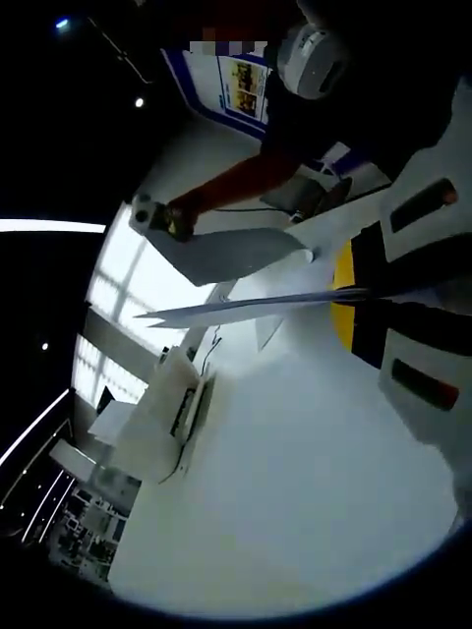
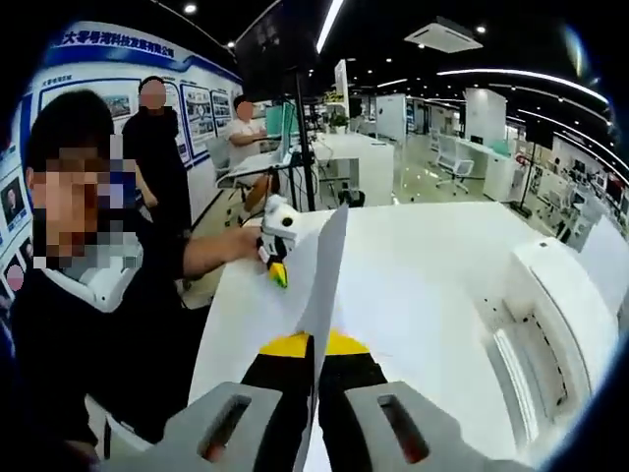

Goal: Organize the stack of printing papers by aligning and flattening the scattered papers on the table

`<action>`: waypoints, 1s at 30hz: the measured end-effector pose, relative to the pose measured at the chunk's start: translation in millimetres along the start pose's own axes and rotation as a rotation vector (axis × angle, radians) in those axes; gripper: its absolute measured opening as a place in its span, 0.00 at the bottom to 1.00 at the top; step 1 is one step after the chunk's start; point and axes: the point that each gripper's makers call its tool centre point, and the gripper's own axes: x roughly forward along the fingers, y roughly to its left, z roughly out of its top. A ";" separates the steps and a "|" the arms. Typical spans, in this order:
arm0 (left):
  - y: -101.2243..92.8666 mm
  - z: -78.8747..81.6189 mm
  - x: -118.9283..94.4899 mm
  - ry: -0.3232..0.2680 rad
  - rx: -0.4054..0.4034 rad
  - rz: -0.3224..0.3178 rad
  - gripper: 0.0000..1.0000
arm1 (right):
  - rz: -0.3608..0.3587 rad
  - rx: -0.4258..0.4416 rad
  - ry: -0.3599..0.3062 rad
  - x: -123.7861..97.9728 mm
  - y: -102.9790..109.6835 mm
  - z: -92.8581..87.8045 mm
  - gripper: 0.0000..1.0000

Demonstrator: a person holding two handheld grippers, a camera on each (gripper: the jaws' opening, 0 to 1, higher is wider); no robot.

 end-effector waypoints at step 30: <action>-4.1 0.4 1.7 -0.007 -0.015 -0.013 0.07 | 0.066 -0.118 0.186 102.7 -29.3 -26.8 0.00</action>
